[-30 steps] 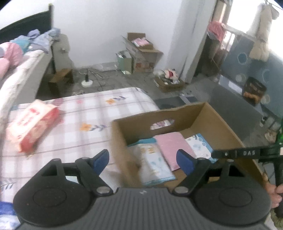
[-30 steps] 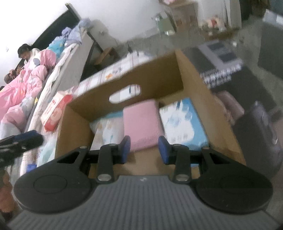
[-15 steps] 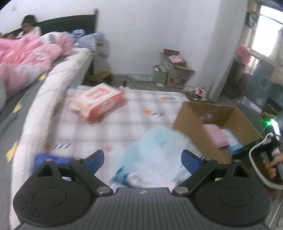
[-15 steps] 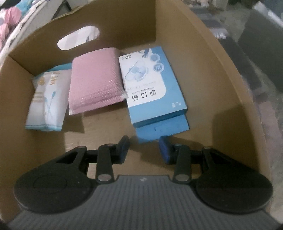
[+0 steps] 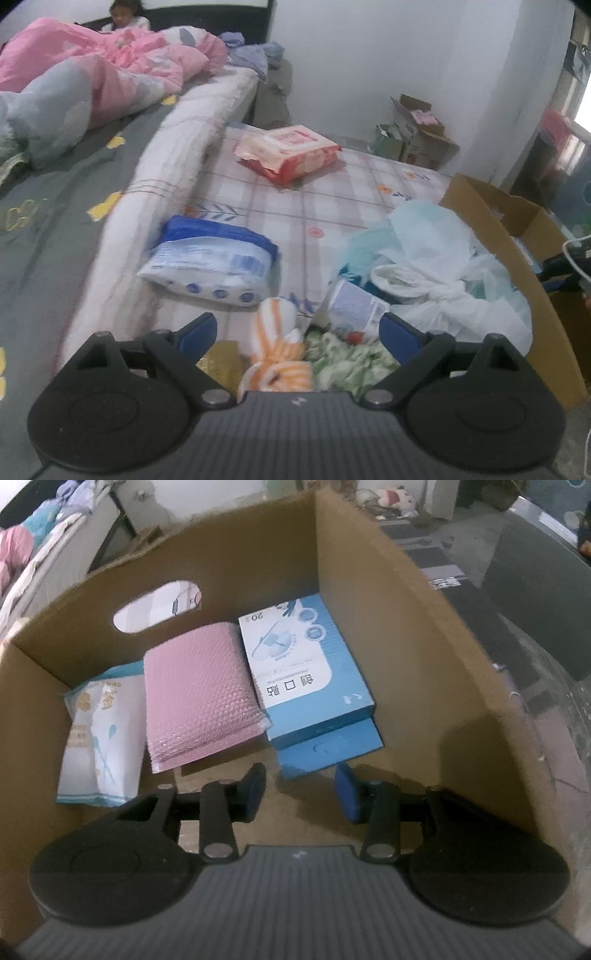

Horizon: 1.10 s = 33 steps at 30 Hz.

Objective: Organize soft objects
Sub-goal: 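Withdraw the right gripper from the box back toward the bed, then reach the right gripper to the blue-and-white wet-wipes pack and grasp it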

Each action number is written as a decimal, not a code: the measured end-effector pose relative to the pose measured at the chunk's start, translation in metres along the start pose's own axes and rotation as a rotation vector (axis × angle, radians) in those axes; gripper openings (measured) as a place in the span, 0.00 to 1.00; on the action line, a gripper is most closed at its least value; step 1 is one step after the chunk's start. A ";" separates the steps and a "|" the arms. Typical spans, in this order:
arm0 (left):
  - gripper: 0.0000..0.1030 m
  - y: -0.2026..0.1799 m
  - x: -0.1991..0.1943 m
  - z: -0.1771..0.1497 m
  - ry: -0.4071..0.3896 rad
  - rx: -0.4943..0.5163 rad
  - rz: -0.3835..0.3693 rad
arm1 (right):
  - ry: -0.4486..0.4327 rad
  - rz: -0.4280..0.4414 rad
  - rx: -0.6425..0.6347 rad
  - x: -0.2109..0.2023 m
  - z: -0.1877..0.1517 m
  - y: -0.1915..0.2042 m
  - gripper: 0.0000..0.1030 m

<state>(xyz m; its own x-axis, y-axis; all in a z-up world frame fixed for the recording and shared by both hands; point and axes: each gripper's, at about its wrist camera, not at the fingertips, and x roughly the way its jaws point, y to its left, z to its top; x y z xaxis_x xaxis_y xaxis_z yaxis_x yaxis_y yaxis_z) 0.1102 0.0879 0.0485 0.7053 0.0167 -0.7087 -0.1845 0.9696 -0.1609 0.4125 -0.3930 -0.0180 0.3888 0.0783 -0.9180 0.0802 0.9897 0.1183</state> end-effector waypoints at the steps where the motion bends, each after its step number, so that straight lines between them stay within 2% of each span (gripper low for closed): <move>1: 0.93 0.003 -0.005 -0.002 -0.014 -0.002 0.003 | -0.010 0.001 0.004 -0.007 -0.002 0.000 0.45; 4: 0.93 0.009 -0.020 -0.007 -0.062 -0.007 0.006 | -0.056 0.016 -0.001 -0.037 -0.011 0.001 0.51; 9: 0.93 0.017 -0.034 -0.009 -0.112 -0.005 -0.024 | -0.176 0.061 -0.029 -0.105 -0.033 0.013 0.54; 13: 0.93 0.016 -0.045 -0.014 -0.136 0.023 -0.038 | -0.259 0.187 -0.054 -0.158 -0.058 0.035 0.57; 16: 0.93 0.015 -0.052 -0.020 -0.146 0.057 -0.031 | -0.290 0.302 -0.117 -0.186 -0.077 0.067 0.59; 20: 0.93 0.018 -0.058 -0.029 -0.136 0.075 -0.005 | -0.287 0.451 -0.241 -0.204 -0.103 0.125 0.59; 25: 0.93 0.028 -0.062 -0.035 -0.111 0.092 0.076 | -0.239 0.615 -0.430 -0.210 -0.128 0.214 0.59; 28: 0.93 0.039 -0.060 -0.035 -0.107 0.076 0.103 | -0.216 0.669 -0.565 -0.211 -0.145 0.269 0.59; 33: 0.89 0.065 -0.048 -0.020 -0.114 0.017 0.160 | -0.247 0.673 -0.811 -0.209 -0.171 0.354 0.63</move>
<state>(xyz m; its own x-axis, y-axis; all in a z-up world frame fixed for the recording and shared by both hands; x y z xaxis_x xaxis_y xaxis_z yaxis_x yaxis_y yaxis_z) 0.0511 0.1453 0.0584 0.7410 0.1977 -0.6418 -0.2895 0.9564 -0.0396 0.2031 -0.0387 0.1511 0.3077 0.6984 -0.6462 -0.8145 0.5444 0.2005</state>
